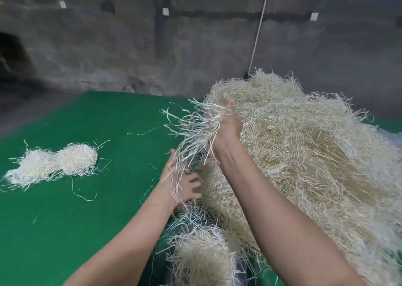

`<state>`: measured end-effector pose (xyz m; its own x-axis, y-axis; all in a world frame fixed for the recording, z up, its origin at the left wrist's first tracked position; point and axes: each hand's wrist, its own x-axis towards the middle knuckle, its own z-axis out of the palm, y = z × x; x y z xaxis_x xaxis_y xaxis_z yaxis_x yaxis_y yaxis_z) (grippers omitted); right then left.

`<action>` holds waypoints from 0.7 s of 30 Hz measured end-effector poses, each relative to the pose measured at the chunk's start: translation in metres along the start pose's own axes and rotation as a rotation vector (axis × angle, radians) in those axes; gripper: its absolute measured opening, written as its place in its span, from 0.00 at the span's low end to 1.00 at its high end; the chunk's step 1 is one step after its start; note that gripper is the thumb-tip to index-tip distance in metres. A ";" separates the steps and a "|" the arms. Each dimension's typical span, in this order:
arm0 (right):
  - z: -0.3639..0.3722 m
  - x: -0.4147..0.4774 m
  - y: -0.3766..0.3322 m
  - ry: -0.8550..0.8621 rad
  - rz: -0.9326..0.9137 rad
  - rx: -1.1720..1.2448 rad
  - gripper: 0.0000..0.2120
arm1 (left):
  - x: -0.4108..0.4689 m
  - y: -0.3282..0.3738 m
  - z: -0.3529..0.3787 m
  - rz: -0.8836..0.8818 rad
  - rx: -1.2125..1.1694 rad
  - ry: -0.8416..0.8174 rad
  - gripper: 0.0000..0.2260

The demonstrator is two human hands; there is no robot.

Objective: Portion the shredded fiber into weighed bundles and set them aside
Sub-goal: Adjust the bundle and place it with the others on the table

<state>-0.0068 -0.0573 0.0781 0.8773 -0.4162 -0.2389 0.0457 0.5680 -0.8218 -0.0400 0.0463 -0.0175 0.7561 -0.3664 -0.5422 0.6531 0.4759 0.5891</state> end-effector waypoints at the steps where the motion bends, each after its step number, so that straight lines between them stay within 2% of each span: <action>1: -0.002 -0.002 0.002 -0.001 -0.086 0.009 0.20 | -0.003 -0.007 0.005 -0.106 -0.110 -0.144 0.35; 3: -0.014 -0.010 0.014 -0.074 -0.357 -0.281 0.17 | -0.009 -0.005 0.015 -0.228 -0.418 -0.326 0.36; 4: -0.025 -0.013 0.024 -0.161 -0.455 -0.523 0.17 | -0.012 0.000 0.022 -0.179 -0.428 -0.320 0.38; 6: -0.050 -0.022 0.040 -0.412 -0.529 -1.103 0.15 | -0.020 0.010 0.039 0.011 -0.210 -0.183 0.37; 7: -0.061 -0.025 0.043 -0.495 -0.595 -1.346 0.13 | -0.022 0.010 0.043 0.074 -0.127 -0.131 0.31; 8: -0.070 -0.029 0.042 -0.524 -0.693 -1.486 0.10 | -0.027 0.008 0.047 0.116 -0.078 -0.081 0.25; 10: -0.083 -0.043 0.029 -0.530 -0.834 -1.446 0.07 | -0.026 0.000 0.045 0.242 0.048 0.093 0.20; 11: -0.089 -0.051 0.020 -0.581 -0.816 -1.392 0.08 | -0.025 -0.004 0.042 0.337 0.171 0.225 0.20; 13: -0.097 -0.066 0.010 -0.743 -0.627 -1.327 0.14 | -0.027 -0.013 0.039 0.506 0.387 0.399 0.21; 14: -0.100 -0.072 0.011 -0.792 -0.556 -1.321 0.16 | -0.028 -0.018 0.040 0.549 0.473 0.406 0.22; 16: -0.111 -0.076 0.018 -0.774 -0.509 -1.244 0.14 | -0.032 -0.028 0.041 0.500 0.605 0.331 0.19; 18: -0.127 -0.074 0.024 -0.664 -0.431 -1.109 0.10 | -0.041 -0.034 0.033 0.342 0.607 0.140 0.17; 20: -0.147 -0.071 0.029 -0.556 -0.308 -1.024 0.09 | -0.047 -0.038 0.012 0.292 0.632 -0.086 0.23; 21: -0.158 -0.069 0.033 -0.511 -0.232 -0.971 0.10 | -0.048 -0.040 0.000 0.315 0.741 -0.121 0.24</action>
<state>-0.1416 -0.1222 -0.0143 0.9992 0.0269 0.0290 0.0369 -0.3732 -0.9270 -0.1026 0.0449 -0.0146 0.8808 -0.4075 -0.2411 0.2349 -0.0660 0.9698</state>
